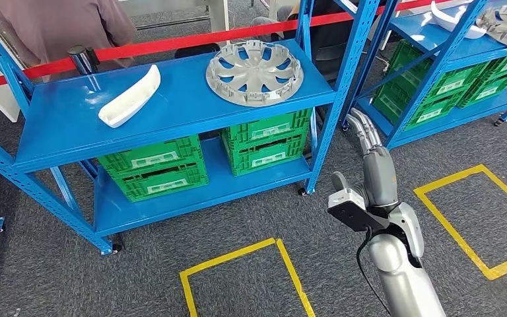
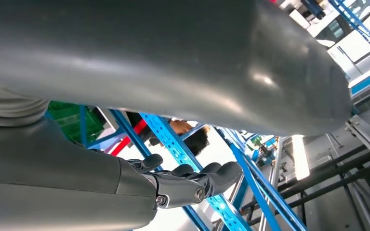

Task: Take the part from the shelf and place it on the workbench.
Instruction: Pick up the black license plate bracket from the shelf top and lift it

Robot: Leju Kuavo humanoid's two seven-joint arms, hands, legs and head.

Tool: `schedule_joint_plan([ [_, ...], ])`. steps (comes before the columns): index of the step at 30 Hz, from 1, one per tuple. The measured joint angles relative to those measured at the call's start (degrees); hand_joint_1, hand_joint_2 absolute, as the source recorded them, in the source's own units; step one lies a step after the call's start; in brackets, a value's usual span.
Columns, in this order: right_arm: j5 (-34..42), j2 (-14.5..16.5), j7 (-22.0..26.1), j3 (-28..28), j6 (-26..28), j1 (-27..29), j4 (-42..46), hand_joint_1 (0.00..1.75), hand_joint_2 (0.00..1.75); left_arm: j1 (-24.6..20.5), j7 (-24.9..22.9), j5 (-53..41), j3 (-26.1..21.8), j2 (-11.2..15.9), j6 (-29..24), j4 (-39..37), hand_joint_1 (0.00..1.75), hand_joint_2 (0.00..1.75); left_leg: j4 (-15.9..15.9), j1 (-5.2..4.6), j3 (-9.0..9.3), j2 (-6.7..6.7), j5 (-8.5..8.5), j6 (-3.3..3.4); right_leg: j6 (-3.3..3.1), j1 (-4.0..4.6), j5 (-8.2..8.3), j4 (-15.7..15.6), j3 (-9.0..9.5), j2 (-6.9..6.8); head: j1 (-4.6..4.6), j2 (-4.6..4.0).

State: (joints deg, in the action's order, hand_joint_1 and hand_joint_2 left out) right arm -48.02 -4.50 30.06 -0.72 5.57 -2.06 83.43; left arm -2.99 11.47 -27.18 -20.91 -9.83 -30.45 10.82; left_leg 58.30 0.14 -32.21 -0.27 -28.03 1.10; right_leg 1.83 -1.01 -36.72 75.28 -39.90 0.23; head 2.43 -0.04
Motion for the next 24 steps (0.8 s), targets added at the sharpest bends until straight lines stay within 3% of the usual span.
schedule_joint_plan([
  [1, 0.0, 0.0, -0.01, 0.01, -0.02, 0.03, 0.0, 0.0, 0.0, 0.06, 0.0, 0.02, -0.02, -0.02, 0.0, -0.01, 0.0, 0.0, 0.09, 0.01, 0.46, -0.04, -0.42, -0.09, 0.01, -0.02, 2.24, -1.74, 0.08, -0.01, 0.01, 0.0],
  [3, 0.0, 0.01, -0.01, 0.02, -0.02, -0.01, -0.01, 0.0, 0.0, 0.06, 0.07, 0.1, -0.06, -0.08, 0.04, -0.02, 0.0, 0.0, 0.37, -0.02, 1.37, -0.12, -1.37, -0.44, -0.17, -0.02, 7.39, -9.17, 2.68, -0.1, 0.0, 0.0],
  [5, 0.01, 0.02, 0.01, 0.02, -0.03, -0.06, 0.0, 0.0, 0.0, -0.04, 0.18, 0.21, -0.1, -0.12, 0.13, -0.02, 0.0, 0.0, 0.65, -0.2, 1.63, -0.24, -2.16, -1.02, -0.74, 0.13, 9.26, -14.24, 4.83, -0.13, -0.02, 0.0],
  [8, 0.0, 0.02, 0.02, 0.02, -0.04, -0.09, 0.02, 0.0, 0.0, -0.09, 0.22, 0.31, -0.12, -0.13, 0.19, 0.01, 0.0, 0.0, 0.42, -0.27, 1.85, -0.21, -2.62, -1.96, -1.8, 0.23, 8.79, -15.22, 5.36, 0.02, -0.02, 0.0],
  [10, -0.01, 0.02, 0.03, 0.02, -0.07, -0.2, 0.04, 0.0, 0.0, -0.15, 0.23, 0.32, -0.12, -0.09, 0.2, 0.04, 0.0, 0.0, 2.22, -0.19, 1.29, -0.1, -3.64, -2.69, -2.54, 0.0, 8.56, -15.62, 5.98, -0.01, -0.2, 0.0],
  [11, -0.03, 0.02, 0.03, 0.02, -0.13, -0.25, 0.05, 0.0, 0.0, -0.17, 0.23, 0.32, -0.12, -0.08, 0.2, 0.05, 0.0, 0.0, 4.87, -0.08, -0.03, -0.07, -4.82, -3.04, -2.88, -0.13, 8.38, -15.79, 6.37, -0.1, -0.33, 0.0],
  [13, -0.1, 0.03, 0.03, 0.02, -0.37, -0.31, 0.05, 0.0, 0.0, -0.14, 0.17, 0.33, -0.12, -0.07, 0.2, 0.03, 0.0, 0.0, 12.47, 0.13, -4.45, -0.03, -7.42, -3.55, -3.27, -0.16, 7.83, -15.85, 6.97, -0.24, -0.49, 0.0],
  [14, -0.13, 0.03, 0.03, 0.02, -0.5, -0.3, 0.04, 0.0, 0.0, -0.07, 0.1, 0.37, -0.13, -0.05, 0.19, 0.02, 0.0, 0.0, 15.57, 0.24, -6.6, -0.03, -7.92, -3.7, -3.33, -0.17, 7.52, -15.85, 7.31, -0.24, -0.5, 0.0],
  [15, -0.15, 0.04, 0.04, 0.02, -0.61, -0.3, 0.04, 0.0, 0.0, 0.0, 0.02, 0.44, -0.15, -0.01, 0.18, 0.01, 0.0, 0.0, 16.84, 0.32, -7.92, -0.03, -7.3, -3.78, -3.3, -0.18, 7.18, -15.85, 7.72, -0.2, -0.49, 0.0],
  [16, -0.15, 0.07, 0.04, 0.02, -0.71, -0.35, 0.04, 0.0, 0.0, 0.04, -0.04, 0.52, -0.19, 0.05, 0.15, 0.0, 0.0, 0.0, 15.81, 0.37, -8.13, -0.02, -5.47, -3.78, -3.21, -0.22, 6.79, -15.85, 8.25, -0.14, -0.5, 0.0],
  [17, -0.15, 0.1, 0.07, 0.01, -0.83, -0.47, 0.04, 0.0, 0.0, 0.05, -0.07, 0.6, -0.28, 0.14, 0.1, -0.01, 0.0, 0.0, 12.76, 0.4, -7.31, -0.02, -2.8, -3.7, -3.05, -0.27, 6.37, -15.85, 8.89, -0.08, -0.49, 0.0],
  [19, -0.15, 0.26, 0.18, 0.0, -1.09, -0.94, -0.02, 0.0, 0.0, 0.02, -0.06, 0.7, -0.62, 0.27, -0.02, -0.02, 0.0, 0.0, 5.16, 0.27, -4.45, -0.01, 1.38, -3.37, -2.48, -0.29, 5.51, -15.89, 9.81, 0.02, -0.56, 0.0],
  [21, -0.16, 0.38, 0.25, -0.02, -1.26, -1.44, -0.13, 0.0, 0.0, -0.13, -0.04, 0.75, -0.95, 0.3, -0.1, 0.0, 0.0, 0.0, 1.69, -0.01, -2.87, -0.02, 1.88, -2.76, -1.75, -0.19, 4.98, -16.09, 10.09, 0.1, -0.6, 0.0],
  [24, -0.15, 0.43, 0.25, -0.07, -1.37, -2.16, -0.41, 0.0, 0.0, -0.14, -0.07, 0.78, -1.12, 0.29, -0.2, 0.02, 0.0, 0.0, 0.86, -0.07, -2.1, -0.07, 1.26, -1.54, -0.64, -0.2, 4.55, -16.49, 10.68, 0.02, -0.46, 0.0],
])
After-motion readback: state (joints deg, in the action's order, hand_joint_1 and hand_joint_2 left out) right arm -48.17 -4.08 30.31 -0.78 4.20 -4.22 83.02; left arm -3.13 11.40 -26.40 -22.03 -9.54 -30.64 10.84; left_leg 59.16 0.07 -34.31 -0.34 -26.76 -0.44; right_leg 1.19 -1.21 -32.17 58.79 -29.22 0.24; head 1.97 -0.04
